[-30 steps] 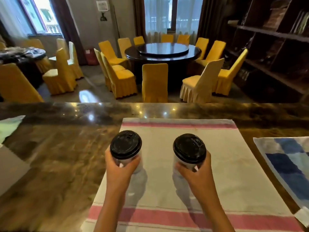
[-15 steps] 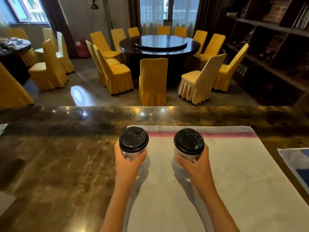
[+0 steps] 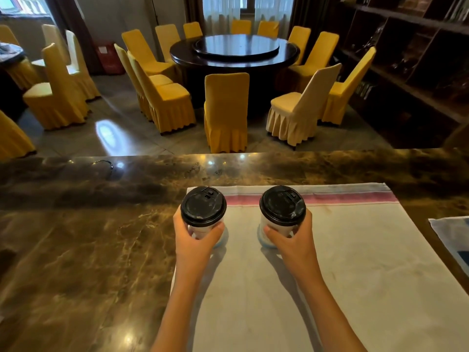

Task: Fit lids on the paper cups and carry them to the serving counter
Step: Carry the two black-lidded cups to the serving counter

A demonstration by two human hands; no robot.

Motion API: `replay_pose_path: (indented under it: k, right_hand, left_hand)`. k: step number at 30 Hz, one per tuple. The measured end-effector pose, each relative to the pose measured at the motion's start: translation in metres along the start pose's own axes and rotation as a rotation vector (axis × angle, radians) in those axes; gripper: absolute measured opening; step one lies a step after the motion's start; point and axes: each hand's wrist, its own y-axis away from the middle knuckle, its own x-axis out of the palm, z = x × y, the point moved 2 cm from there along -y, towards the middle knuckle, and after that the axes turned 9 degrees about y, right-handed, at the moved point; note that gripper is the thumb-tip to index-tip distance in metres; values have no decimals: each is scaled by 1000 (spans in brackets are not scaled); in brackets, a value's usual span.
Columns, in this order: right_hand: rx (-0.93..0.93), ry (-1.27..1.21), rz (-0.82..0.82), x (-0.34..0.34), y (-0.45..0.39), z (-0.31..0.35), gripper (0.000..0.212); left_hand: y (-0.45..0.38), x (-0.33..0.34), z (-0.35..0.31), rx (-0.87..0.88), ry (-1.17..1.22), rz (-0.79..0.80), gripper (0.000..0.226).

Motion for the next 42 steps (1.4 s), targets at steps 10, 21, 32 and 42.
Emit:
replay_pose_path:
  k: [10, 21, 32, 42]
  right_hand:
    - [-8, 47, 8, 1, 4, 4, 86]
    - [6, 69, -1, 2, 5, 6, 86]
    - [37, 71, 8, 3, 7, 5, 89]
    - [59, 322, 14, -11, 24, 5, 91]
  left_hand:
    - [5, 4, -4, 10, -27, 10, 84]
    - [13, 10, -15, -24, 6, -4, 84]
    - [15, 9, -12, -62, 4, 1, 83]
    - [37, -28, -16, 131, -824, -11, 107]
